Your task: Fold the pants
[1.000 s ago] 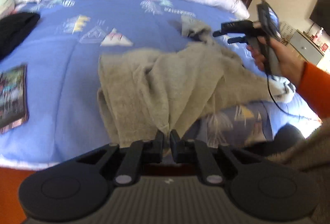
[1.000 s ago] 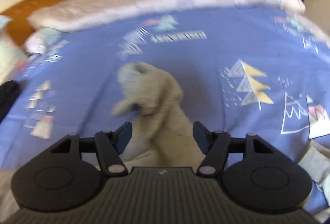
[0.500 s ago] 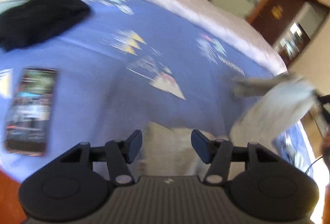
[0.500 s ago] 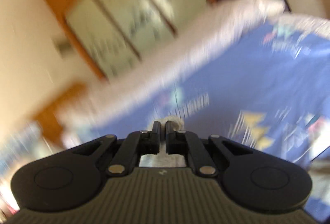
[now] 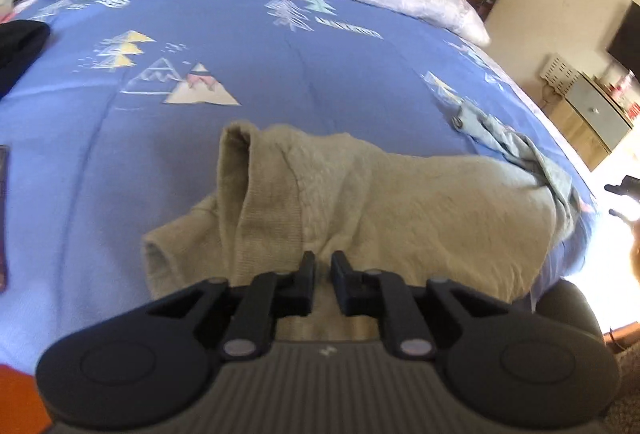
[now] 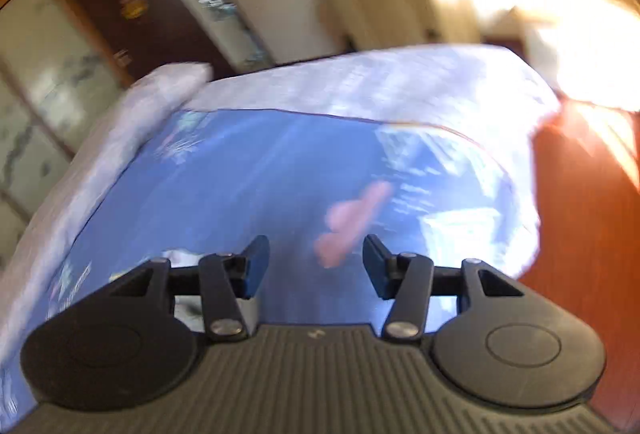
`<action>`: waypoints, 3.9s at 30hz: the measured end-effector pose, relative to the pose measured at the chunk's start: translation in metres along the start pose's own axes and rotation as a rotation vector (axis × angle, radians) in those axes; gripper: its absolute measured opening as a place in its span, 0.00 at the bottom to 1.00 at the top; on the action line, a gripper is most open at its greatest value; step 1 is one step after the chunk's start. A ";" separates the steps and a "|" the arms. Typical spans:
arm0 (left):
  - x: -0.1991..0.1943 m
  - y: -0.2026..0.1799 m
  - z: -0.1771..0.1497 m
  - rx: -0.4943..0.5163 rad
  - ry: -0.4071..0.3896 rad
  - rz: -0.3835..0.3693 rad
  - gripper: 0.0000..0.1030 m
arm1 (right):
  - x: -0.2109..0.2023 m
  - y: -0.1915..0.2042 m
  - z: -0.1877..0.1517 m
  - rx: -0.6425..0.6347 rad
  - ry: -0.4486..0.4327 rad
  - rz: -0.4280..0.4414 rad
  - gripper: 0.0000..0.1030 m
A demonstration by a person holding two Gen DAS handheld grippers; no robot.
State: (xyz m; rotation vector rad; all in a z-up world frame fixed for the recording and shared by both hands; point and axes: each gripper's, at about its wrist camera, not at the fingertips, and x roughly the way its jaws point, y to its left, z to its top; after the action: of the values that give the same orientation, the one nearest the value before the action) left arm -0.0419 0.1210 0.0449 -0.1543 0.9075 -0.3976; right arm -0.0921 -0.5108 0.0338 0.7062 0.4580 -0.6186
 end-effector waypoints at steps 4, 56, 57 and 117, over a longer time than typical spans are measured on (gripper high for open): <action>-0.005 0.019 0.024 -0.093 -0.072 0.113 0.65 | -0.002 0.078 -0.015 -0.230 0.067 0.212 0.53; -0.040 0.057 0.036 -0.323 -0.242 0.188 0.09 | 0.062 -0.054 0.025 0.390 0.308 0.168 0.05; -0.038 0.057 0.041 -0.319 -0.243 0.190 0.09 | 0.054 -0.047 0.032 0.370 0.274 0.192 0.05; 0.041 0.107 0.045 -0.705 -0.057 0.018 0.61 | 0.021 0.037 -0.008 -0.244 0.196 0.221 0.47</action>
State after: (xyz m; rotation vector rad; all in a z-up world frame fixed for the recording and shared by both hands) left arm 0.0447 0.2011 0.0105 -0.7982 0.9619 -0.0396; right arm -0.0538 -0.4904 0.0338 0.5768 0.6161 -0.2804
